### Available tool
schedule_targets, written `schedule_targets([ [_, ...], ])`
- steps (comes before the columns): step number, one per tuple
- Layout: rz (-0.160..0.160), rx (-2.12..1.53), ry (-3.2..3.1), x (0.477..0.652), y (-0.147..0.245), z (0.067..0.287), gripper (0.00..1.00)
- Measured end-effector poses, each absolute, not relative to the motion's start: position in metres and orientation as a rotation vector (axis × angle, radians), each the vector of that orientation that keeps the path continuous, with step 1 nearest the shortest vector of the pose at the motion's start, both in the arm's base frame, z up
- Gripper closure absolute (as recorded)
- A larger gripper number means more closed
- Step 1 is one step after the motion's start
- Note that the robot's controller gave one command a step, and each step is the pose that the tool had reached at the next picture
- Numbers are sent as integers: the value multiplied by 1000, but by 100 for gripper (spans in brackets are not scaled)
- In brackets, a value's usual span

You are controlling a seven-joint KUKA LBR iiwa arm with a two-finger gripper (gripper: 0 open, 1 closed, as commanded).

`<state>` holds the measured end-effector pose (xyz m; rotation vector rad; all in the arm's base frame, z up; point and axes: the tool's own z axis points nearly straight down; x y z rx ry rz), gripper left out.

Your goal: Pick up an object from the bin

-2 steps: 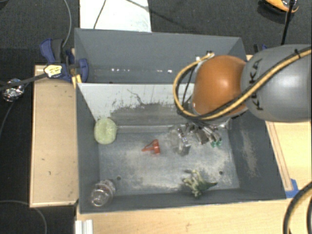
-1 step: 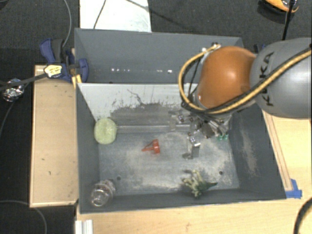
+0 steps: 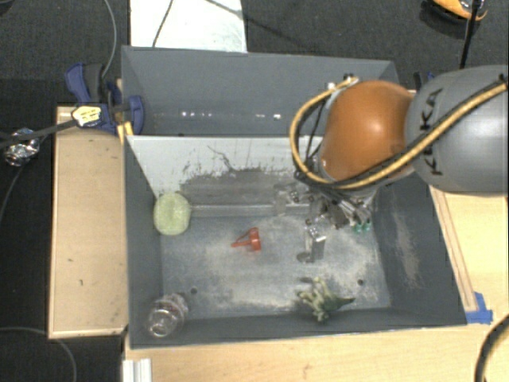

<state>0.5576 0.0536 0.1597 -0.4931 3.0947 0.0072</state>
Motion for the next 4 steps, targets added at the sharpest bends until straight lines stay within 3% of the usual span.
schedule_targets([
  [1, 6, -492, 3092, 570, 76, 132, 0],
  [2, 8, -555, 3079, 575, 84, 90, 0],
  [3, 8, -582, 3075, 578, 97, 69, 0],
  [4, 5, -1034, 2947, 592, 108, 72, 100],
])
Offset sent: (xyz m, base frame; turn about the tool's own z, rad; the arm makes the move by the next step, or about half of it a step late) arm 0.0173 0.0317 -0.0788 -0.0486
